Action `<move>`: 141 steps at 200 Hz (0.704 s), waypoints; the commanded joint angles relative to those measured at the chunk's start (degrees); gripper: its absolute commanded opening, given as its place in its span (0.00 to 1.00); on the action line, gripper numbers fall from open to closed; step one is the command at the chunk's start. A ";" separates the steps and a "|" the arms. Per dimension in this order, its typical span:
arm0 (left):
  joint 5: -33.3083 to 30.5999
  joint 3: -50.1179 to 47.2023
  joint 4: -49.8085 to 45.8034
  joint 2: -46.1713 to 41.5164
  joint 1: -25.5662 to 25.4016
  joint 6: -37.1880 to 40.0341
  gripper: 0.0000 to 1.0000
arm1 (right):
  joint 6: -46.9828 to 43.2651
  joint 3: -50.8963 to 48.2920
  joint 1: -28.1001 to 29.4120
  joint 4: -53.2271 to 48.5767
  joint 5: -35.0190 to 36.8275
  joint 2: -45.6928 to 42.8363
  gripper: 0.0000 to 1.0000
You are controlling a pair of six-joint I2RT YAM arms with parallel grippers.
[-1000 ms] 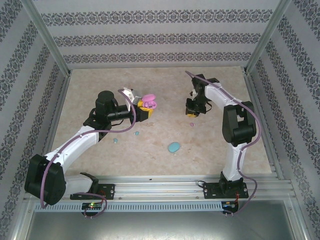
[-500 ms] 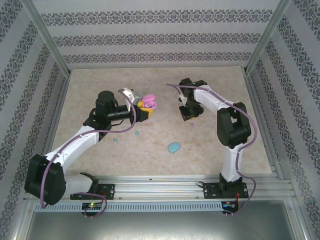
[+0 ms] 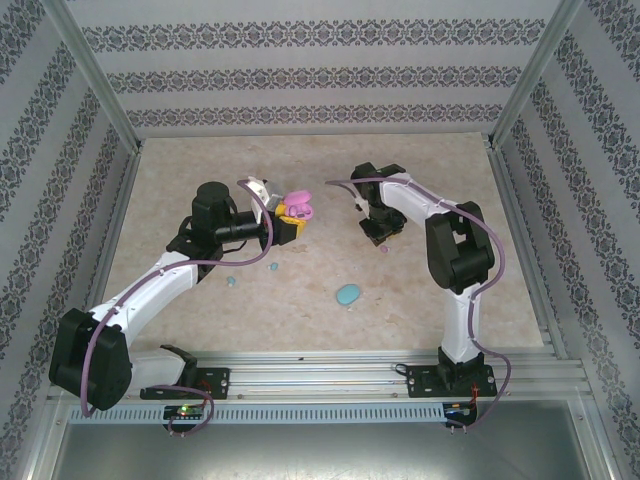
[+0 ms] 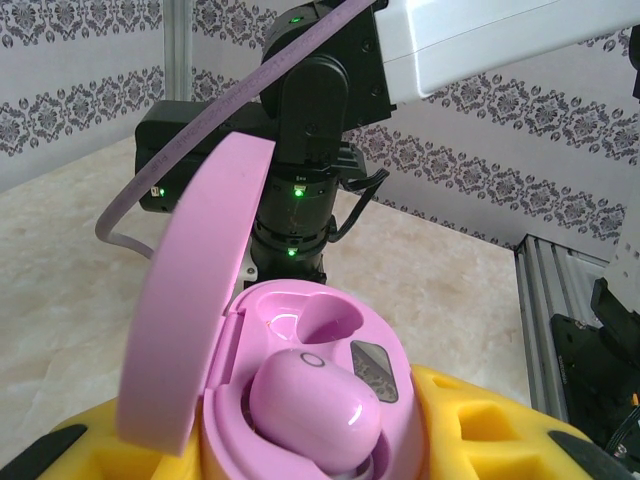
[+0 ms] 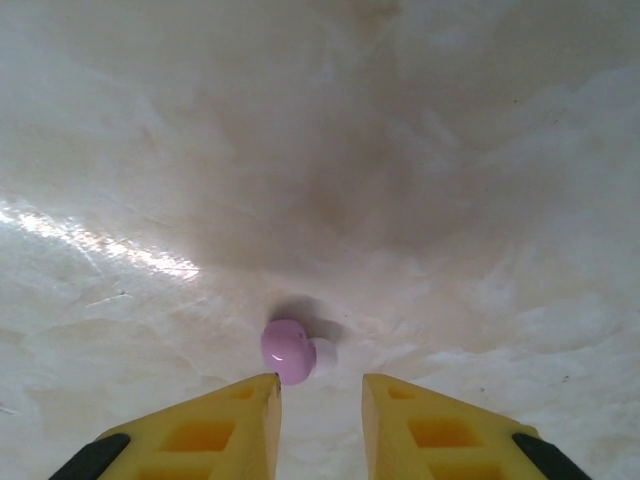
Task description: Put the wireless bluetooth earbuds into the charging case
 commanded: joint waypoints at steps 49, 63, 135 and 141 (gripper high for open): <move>0.13 1.21 -1.96 -0.41 -0.83 2.19 0.26 | -0.99 0.09 0.97 -1.78 -0.21 2.90 0.27; 0.19 1.24 -1.95 -0.40 -0.85 2.15 0.26 | -0.96 -0.10 0.97 -1.80 -0.17 3.29 0.27; 0.03 1.10 -2.65 -0.77 -0.83 2.72 0.26 | -0.63 -0.60 0.97 -2.33 -1.08 4.59 0.27; -0.01 1.03 -2.65 -0.75 -0.84 2.72 0.26 | -0.57 -0.61 0.97 -2.33 -1.16 4.71 0.26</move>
